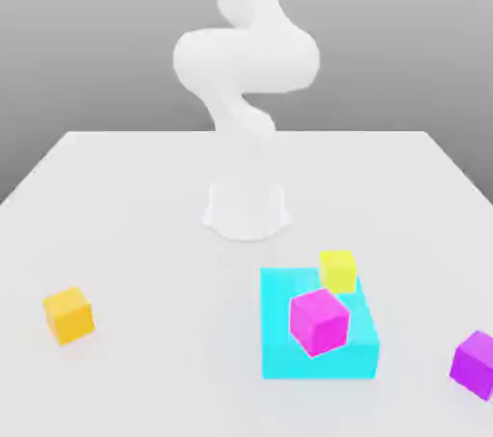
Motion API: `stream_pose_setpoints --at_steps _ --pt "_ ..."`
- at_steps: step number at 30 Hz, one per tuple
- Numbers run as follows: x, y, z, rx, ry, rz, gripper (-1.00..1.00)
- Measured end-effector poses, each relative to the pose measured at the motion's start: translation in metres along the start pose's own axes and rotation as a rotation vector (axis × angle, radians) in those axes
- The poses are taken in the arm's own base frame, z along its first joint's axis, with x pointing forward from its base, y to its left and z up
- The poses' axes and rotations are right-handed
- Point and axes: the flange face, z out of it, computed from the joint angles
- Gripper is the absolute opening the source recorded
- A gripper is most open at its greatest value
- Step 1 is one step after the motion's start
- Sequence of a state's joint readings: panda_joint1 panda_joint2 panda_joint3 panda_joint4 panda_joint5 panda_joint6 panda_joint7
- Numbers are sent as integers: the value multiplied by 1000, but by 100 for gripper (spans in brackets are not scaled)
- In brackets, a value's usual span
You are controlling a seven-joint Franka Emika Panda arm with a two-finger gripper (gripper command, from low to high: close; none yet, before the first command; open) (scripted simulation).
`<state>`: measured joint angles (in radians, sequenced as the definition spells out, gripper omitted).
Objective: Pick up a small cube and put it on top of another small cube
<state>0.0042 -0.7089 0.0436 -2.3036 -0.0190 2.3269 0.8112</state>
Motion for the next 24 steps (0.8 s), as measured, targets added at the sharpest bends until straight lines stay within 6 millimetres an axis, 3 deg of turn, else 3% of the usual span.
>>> stream_pose_setpoints --at_steps 6,11,17,24 --pt "-53 -36 109 -113 -111 -129 0" --pt "-114 -52 191 -185 -212 -240 0" --pt "-207 -56 273 -245 -352 -378 0" --pt "-330 -36 342 -288 -534 -523 0"
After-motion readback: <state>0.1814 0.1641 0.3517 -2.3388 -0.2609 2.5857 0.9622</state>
